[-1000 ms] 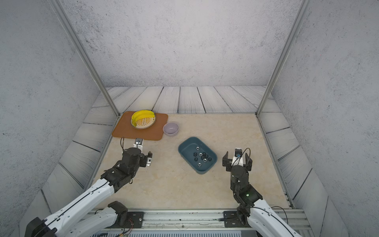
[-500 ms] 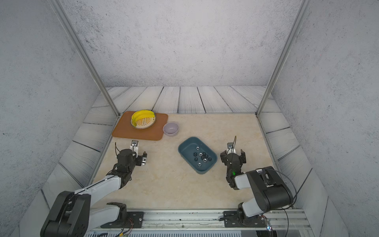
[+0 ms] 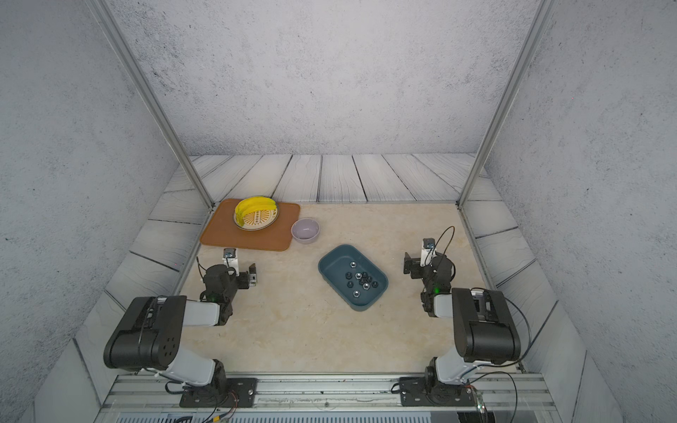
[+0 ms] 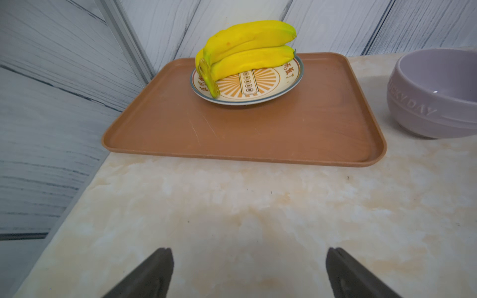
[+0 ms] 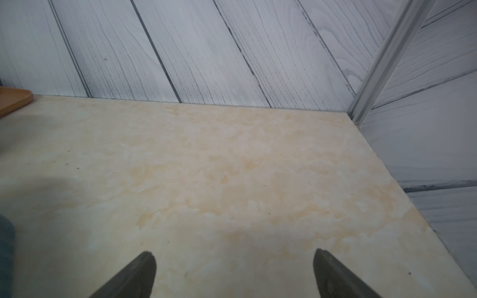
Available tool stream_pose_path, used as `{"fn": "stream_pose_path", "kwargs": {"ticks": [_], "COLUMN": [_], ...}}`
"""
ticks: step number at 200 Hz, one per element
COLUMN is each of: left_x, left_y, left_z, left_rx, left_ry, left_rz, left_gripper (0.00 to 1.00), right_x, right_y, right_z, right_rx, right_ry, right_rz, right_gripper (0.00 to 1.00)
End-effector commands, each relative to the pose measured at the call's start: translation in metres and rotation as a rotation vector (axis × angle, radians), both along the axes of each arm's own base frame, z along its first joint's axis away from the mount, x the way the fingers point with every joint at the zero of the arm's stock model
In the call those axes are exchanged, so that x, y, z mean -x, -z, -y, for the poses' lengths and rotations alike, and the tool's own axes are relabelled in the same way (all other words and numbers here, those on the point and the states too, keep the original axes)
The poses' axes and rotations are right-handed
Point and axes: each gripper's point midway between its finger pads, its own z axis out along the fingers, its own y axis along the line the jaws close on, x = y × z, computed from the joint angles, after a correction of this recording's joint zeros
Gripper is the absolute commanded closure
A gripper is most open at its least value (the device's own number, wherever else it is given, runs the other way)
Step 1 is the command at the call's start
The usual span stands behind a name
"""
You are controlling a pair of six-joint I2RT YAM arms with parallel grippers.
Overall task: Put the nuts on the desktop into the storage box
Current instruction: Reset both arms
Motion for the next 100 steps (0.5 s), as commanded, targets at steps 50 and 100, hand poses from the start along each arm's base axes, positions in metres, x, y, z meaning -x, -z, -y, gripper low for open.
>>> {"fn": "stream_pose_path", "kwargs": {"ticks": [50, 100], "left_x": [-0.0214, -0.022], "left_y": [-0.0212, -0.0212], "left_z": [-0.0016, -0.004], "left_rx": [0.038, 0.038], "left_ry": [0.0, -0.016], "left_rz": [0.016, 0.01], "left_gripper": [0.02, 0.02], "right_x": [0.0036, 0.0037], "right_y": [0.0052, 0.0055], "right_z": [-0.0078, -0.0079], "right_rx": [-0.049, -0.048], "right_ry": [-0.046, -0.046], "right_rz": [-0.024, -0.024], "right_gripper": [0.01, 0.01]}}
